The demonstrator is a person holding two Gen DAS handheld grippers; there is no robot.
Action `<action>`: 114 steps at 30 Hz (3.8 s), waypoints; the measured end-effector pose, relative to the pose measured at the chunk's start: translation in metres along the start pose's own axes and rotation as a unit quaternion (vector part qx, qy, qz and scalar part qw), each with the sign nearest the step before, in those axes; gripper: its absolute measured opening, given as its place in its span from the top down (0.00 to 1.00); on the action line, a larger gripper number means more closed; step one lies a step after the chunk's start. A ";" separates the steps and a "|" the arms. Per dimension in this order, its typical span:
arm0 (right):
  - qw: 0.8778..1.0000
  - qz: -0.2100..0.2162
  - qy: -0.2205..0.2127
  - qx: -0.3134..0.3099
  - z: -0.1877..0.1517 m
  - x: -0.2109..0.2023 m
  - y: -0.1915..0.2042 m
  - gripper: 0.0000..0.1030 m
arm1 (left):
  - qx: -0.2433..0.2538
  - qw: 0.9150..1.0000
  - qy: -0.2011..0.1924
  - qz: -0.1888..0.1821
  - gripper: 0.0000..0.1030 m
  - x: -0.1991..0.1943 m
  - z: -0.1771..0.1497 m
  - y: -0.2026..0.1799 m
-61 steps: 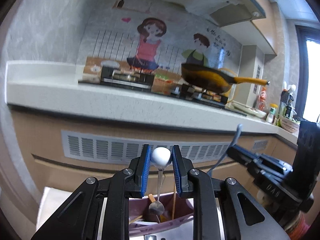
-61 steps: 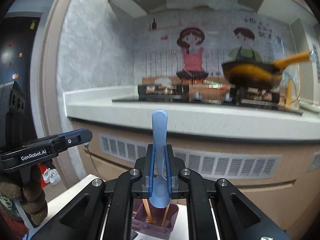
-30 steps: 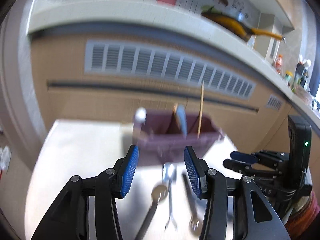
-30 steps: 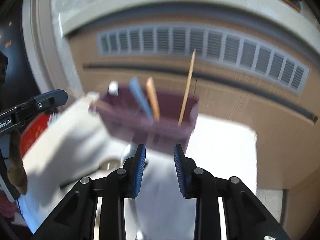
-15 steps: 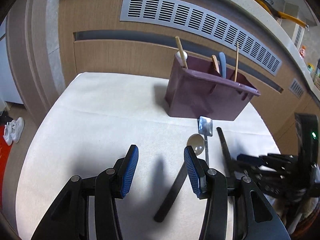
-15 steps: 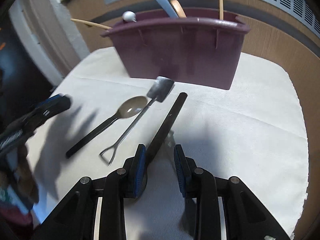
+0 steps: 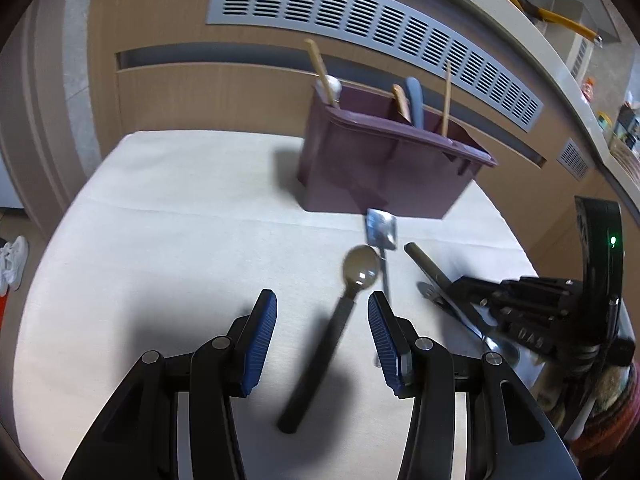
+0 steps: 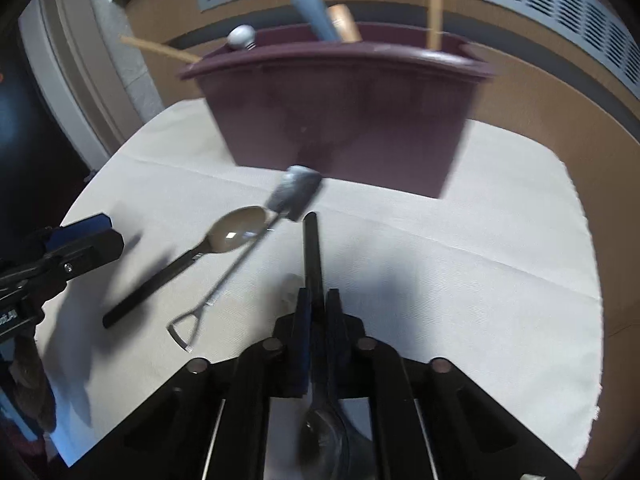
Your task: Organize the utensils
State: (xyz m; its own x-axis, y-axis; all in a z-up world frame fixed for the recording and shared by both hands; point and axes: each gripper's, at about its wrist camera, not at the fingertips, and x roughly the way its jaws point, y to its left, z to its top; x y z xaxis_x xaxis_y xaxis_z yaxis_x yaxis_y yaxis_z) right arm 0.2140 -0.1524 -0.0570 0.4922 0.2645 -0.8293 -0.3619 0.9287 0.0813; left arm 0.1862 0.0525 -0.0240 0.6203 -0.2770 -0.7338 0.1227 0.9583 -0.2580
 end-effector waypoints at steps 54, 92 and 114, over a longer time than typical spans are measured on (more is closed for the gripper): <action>0.999 -0.007 0.004 0.031 -0.031 -0.011 -0.056 0.89 | 0.145 0.988 0.050 -0.002 0.50 0.088 0.053 -0.066; 0.998 -0.060 0.008 -0.034 -0.019 0.004 -0.021 0.89 | 0.042 0.998 -0.054 -0.011 0.68 -0.037 0.001 -0.043; 0.993 0.001 -0.114 -0.040 -0.024 -0.082 0.011 0.89 | 0.036 0.997 -0.063 -0.008 0.87 -0.069 0.011 -0.049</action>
State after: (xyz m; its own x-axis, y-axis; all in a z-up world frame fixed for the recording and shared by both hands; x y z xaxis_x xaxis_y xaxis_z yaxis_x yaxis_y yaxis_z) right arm 0.1510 -0.1700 -0.0017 0.6543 0.3261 -0.6823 -0.4194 0.9072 0.0314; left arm 0.1461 0.0250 0.0463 0.7101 -0.2862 -0.6433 0.1867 0.9575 -0.2200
